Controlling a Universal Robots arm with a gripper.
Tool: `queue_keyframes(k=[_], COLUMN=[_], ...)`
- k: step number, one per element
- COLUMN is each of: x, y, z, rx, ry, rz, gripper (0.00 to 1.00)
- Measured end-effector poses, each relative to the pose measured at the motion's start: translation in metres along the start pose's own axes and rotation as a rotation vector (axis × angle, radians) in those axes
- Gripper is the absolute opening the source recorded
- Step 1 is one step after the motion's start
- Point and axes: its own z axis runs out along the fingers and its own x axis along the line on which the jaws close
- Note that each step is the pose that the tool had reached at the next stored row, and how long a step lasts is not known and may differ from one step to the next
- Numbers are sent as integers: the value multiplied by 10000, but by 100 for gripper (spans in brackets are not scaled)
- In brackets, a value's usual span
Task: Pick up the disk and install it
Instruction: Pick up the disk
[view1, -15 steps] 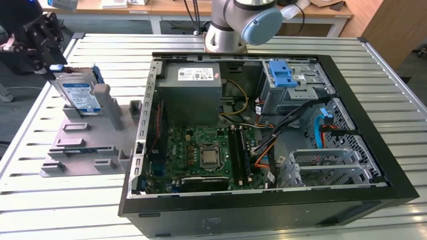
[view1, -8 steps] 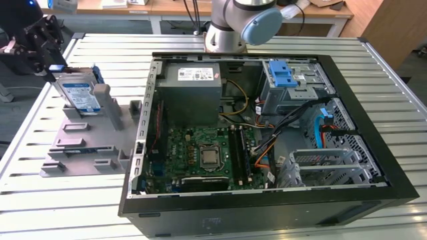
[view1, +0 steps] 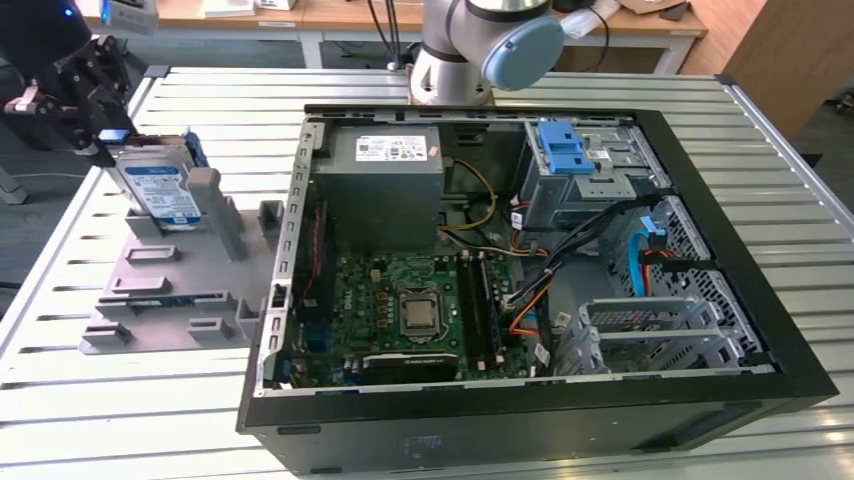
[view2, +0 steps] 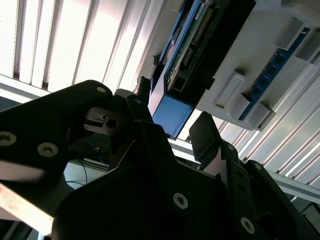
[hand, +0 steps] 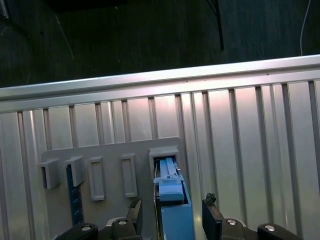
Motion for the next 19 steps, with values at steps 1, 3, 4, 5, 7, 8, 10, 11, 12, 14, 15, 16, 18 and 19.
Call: queue_keyframes(k=[1, 3, 4, 5, 7, 8, 10, 11, 12, 14, 15, 16, 18, 19], x=[-1, -2, -2, -2, -2, -2, -2, -2, -3, -3, -3, -2, -3, -3], y=[0, 1, 1, 2, 2, 2, 2, 2, 2, 2, 2, 2, 2, 2], z=[9, 29, 40, 53, 74, 82, 85, 85, 85, 86, 86, 87, 91, 94], rx=[1, 0, 0, 1, 1, 1, -1, -2, -2, 1, -1, 0, 1, -1], ry=[0, 0, 0, -1, -1, -1, 0, 1, 1, 0, 0, 0, 0, 1], rz=[-1, 0, 0, 0, 0, 0, 0, 0, 0, 0, 1, 17, 89, 119], gripper=[59, 59, 59, 59, 59, 59, 57, 57, 51, 51, 51, 51, 51, 51])
